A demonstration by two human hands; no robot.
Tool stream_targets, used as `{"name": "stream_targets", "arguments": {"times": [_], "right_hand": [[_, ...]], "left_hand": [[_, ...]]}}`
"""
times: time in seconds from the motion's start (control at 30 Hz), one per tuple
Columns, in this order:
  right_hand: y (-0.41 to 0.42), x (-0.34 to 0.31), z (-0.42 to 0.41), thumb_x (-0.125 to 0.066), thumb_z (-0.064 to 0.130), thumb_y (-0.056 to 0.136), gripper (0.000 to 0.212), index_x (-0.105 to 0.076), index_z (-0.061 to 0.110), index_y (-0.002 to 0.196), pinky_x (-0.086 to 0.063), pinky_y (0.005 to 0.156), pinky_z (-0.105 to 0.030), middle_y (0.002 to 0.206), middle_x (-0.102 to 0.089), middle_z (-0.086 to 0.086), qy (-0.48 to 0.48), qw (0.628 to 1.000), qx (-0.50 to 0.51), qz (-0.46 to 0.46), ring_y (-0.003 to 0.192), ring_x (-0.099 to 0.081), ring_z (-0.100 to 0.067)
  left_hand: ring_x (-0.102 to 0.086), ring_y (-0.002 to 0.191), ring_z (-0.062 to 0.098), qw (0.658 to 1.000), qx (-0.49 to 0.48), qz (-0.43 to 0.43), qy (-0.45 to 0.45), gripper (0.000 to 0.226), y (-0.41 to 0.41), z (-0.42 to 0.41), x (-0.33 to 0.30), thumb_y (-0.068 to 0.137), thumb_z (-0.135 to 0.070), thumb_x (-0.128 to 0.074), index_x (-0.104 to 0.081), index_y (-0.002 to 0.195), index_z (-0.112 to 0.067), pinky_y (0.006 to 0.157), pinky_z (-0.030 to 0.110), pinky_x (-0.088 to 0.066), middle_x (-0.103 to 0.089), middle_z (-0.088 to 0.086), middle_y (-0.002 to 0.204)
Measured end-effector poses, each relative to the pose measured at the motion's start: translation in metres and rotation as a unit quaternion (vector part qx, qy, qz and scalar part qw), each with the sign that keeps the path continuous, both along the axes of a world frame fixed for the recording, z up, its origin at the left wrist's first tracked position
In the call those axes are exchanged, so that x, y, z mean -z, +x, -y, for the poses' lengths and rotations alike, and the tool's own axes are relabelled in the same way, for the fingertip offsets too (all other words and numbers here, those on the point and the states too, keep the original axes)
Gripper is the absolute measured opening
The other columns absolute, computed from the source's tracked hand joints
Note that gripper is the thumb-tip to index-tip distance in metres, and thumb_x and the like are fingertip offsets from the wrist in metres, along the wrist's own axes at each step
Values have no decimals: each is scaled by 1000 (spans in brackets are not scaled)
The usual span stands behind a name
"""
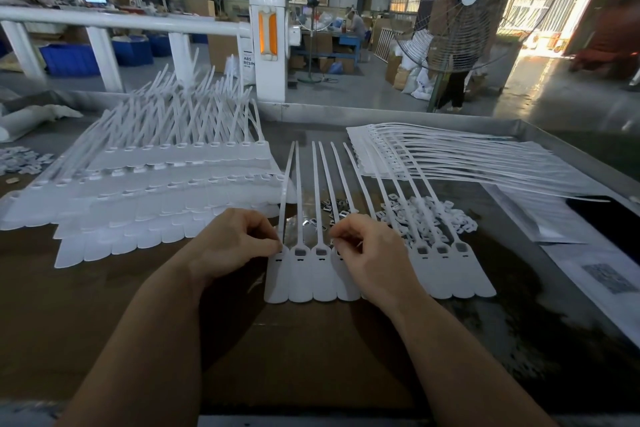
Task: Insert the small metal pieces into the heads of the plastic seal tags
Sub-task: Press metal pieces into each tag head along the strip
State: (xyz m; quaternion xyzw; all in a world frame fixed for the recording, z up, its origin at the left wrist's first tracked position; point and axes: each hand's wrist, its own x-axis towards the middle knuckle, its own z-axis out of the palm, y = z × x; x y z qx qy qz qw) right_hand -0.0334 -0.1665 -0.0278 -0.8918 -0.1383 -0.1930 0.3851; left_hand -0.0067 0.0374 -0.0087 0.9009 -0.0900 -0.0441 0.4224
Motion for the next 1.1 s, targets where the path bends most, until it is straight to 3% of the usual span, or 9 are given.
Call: {"name": "stream_targets", "arguments": {"times": [0.27,0.4,0.6,0.8,0.93,1.1], "right_hand": [[0,0,-1,-60,8,87,13,-67,17,92,-42,74,0,82,-60,14,4,1000,-1,-1,78,-56,7],[-2,-1,-1,-60,9,87,13,-66,18,92,-46,73,-6,83,-60,13,8,1000,3,1,79,-57,3],[-2,-6,6,-58,9,89,13,-67,15,96,-49,77,-15,89,-64,7,47,994,89,48,83,-59,-5],[14,-21,35,-53,9,92,19,-65,18,103,-48,74,-24,100,-64,2,-84,961,262,16,87,-58,-12],[22,-27,50,-59,1,87,26,-68,18,102,-45,65,-22,105,-61,-2,-218,936,269,-64,84,-60,-16],[25,-27,53,-61,4,84,27,-67,18,106,-52,76,-29,107,-57,-4,-293,918,246,-104,82,-55,-15]], "left_hand": [[-61,69,4,1000,-16,-8,-10,9,1,0,1,74,-18,-75,-66,78,-17,54,9,-41,-66,-3,76],[-61,73,8,1000,-20,-14,-17,7,0,4,0,76,-14,-72,-66,77,-15,57,14,-41,-66,-1,77],[-60,73,12,999,-46,3,-30,5,-3,10,0,75,-11,-70,-66,75,-12,58,18,-40,-65,2,76],[-58,70,16,990,-115,75,-17,19,-3,21,5,78,-25,-67,-62,61,-18,61,28,-42,-62,-1,65],[-56,67,12,982,-131,129,42,24,-3,26,8,81,-33,-64,-59,60,-23,65,33,-48,-60,-7,62],[-56,64,8,980,-124,146,47,27,-3,29,8,82,-35,-64,-57,58,-24,61,29,-46,-59,-10,59]]}}
